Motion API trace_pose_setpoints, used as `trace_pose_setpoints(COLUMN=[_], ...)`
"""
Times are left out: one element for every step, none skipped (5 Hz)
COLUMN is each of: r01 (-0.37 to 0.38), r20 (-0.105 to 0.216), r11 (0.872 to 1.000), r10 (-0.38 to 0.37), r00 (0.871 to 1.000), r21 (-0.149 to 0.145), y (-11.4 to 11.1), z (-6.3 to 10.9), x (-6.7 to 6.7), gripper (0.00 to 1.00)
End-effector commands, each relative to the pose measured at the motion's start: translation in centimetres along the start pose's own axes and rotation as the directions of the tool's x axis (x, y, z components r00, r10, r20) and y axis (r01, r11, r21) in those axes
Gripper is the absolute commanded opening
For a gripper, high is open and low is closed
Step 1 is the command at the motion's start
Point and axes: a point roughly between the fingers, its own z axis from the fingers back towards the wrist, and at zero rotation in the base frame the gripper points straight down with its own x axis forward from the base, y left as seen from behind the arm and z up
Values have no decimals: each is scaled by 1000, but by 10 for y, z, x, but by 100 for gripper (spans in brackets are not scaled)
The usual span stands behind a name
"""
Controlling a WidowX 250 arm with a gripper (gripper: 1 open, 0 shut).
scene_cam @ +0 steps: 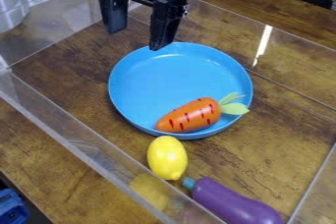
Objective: Remove the carrot from the blue tray and put it on the table
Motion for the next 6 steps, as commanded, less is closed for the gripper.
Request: trace_pose_setpoints(r01=[28, 143, 257, 316, 334, 344], r20=[-11, -2, 15, 32, 46, 80], r11=[1000, 990, 966, 948, 941, 937], r10=[-28, -143, -257, -317, -336, -349], r00=[1000, 990, 966, 948, 941, 934], r21=[-1, 2, 13, 37, 53, 63], y=[-3, -13, -26, -38, -48, -56], z=[-7, -24, -40, -57, -74, -88], x=[2, 10, 16, 23, 29, 37], gripper=[100, 100, 100, 100, 100, 100])
